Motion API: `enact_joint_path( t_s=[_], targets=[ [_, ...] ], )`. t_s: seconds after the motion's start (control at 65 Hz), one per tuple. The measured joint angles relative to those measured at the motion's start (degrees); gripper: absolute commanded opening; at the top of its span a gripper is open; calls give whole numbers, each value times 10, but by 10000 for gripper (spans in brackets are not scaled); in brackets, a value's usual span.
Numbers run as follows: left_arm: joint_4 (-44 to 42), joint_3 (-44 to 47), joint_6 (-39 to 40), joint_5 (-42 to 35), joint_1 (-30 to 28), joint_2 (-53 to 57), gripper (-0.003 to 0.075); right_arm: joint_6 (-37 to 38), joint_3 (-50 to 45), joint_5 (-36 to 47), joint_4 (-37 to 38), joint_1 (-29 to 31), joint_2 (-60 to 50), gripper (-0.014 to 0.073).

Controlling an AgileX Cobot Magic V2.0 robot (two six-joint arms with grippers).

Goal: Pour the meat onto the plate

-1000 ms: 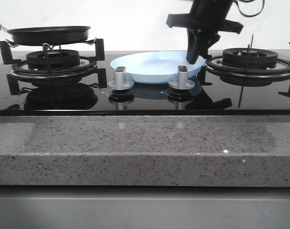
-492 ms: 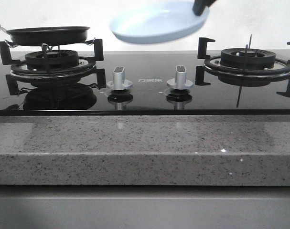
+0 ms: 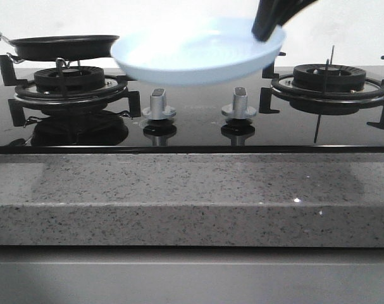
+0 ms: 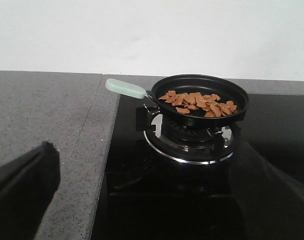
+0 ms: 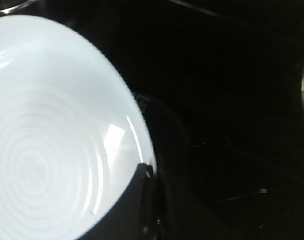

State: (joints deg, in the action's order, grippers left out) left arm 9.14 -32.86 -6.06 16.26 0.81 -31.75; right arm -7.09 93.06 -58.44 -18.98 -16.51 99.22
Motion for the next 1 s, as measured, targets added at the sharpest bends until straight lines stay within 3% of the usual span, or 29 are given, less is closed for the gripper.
enact_joint_path(
  t_s=[0.2,0.831,1.0],
  targets=[
    [0,0,0,0,0,0,671,0,-55,38,-9,0,-2,-61],
    [0,0,0,-14,0,0,671,0,-55,57,-19,0,-2,-61],
    [50,0,0,-19,0,0,671,0,-55,57,-19,0,-2,-61]
  ],
)
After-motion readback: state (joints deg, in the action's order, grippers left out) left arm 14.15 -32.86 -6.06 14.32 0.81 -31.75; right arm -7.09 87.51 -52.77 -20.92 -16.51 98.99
